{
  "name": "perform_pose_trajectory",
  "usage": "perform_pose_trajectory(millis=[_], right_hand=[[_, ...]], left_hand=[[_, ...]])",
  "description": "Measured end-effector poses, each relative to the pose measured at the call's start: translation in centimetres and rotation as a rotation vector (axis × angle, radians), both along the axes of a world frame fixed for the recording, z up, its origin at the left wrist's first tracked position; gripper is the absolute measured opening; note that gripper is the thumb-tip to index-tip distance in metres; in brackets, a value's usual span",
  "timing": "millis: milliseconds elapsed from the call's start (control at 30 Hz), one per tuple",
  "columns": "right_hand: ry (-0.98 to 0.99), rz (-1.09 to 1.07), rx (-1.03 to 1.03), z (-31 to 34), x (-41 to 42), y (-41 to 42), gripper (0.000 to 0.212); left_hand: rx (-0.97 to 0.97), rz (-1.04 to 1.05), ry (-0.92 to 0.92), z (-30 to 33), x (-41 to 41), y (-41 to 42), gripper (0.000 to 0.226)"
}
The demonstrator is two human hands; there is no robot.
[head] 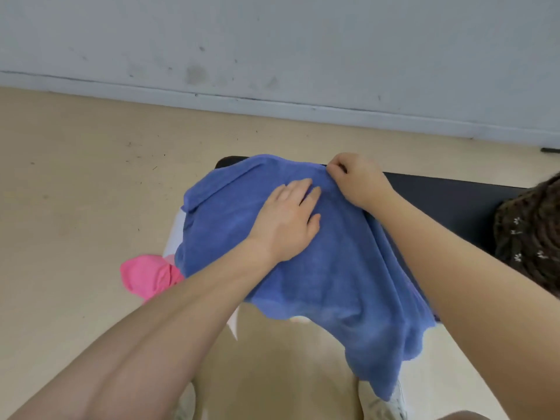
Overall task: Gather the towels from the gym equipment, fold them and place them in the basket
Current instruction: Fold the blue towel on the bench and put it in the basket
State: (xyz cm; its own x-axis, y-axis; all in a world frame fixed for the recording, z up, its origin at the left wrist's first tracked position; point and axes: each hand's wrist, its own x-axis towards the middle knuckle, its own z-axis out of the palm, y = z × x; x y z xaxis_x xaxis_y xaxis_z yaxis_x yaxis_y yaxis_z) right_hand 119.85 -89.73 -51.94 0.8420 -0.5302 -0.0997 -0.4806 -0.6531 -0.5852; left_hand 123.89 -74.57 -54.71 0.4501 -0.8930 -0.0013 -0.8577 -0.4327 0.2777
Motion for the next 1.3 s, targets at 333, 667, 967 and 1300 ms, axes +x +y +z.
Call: perform_pose_trajectory(millis=[333, 667, 967, 1300], right_hand=[[0.281, -0.013, 0.697, 3.4, -13.1, -1.5, 0.020], [0.117, -0.257, -0.076, 3.7, -11.5, -4.9, 0.021], [0.315, -0.164, -0.488, 1.9, -8.9, -6.9, 0.029], [0.426, -0.094, -0.326, 1.6, -13.7, -4.8, 0.026]], left_hand=[[0.215, 0.149, 0.025, 0.5, -1.5, -0.1, 0.071], [0.221, 0.232, 0.020, 0.7, -1.9, 0.2, 0.072], [0.228, 0.331, 0.059, 0.5, -0.6, -1.4, 0.070], [0.135, 0.304, -0.032, 1.1, -1.9, -1.1, 0.057]])
